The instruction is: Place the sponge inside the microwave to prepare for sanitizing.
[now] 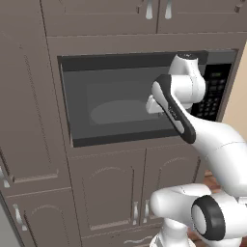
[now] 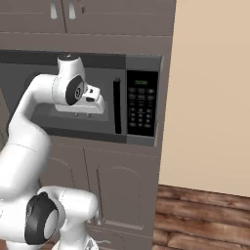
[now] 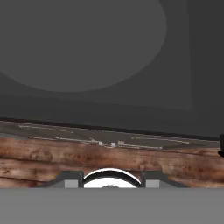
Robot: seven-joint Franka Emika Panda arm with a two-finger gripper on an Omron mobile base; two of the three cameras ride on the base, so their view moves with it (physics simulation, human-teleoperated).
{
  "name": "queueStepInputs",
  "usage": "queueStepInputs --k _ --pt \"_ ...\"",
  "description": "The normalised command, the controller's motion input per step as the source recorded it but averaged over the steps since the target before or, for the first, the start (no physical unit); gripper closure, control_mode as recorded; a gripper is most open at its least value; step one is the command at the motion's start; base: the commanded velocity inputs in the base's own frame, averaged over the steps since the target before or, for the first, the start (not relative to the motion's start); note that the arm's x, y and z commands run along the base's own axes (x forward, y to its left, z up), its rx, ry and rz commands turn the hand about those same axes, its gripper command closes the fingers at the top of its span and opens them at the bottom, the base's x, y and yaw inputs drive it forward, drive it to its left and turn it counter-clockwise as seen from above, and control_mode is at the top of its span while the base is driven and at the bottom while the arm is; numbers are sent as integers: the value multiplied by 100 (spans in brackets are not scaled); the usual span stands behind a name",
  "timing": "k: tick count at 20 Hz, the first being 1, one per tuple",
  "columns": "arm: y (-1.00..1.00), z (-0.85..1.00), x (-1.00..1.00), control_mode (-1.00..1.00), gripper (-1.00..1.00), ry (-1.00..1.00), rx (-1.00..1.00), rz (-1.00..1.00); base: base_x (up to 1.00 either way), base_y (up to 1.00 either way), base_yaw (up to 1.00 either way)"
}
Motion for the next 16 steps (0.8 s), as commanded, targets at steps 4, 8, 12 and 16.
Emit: queueStepInputs --k 4,8,12,16 --pt "-5 0 -13 -100 -100 -4 1 0 0 0 0" --pt "-16 0 -38 -100 -100 -21 0 0 0 0 0" --pt "-29 0 -28 -100 -100 -16 0 -3 0 0 0" --pt "-34 1 -15 -100 -100 -15 0 -11 0 0 0"
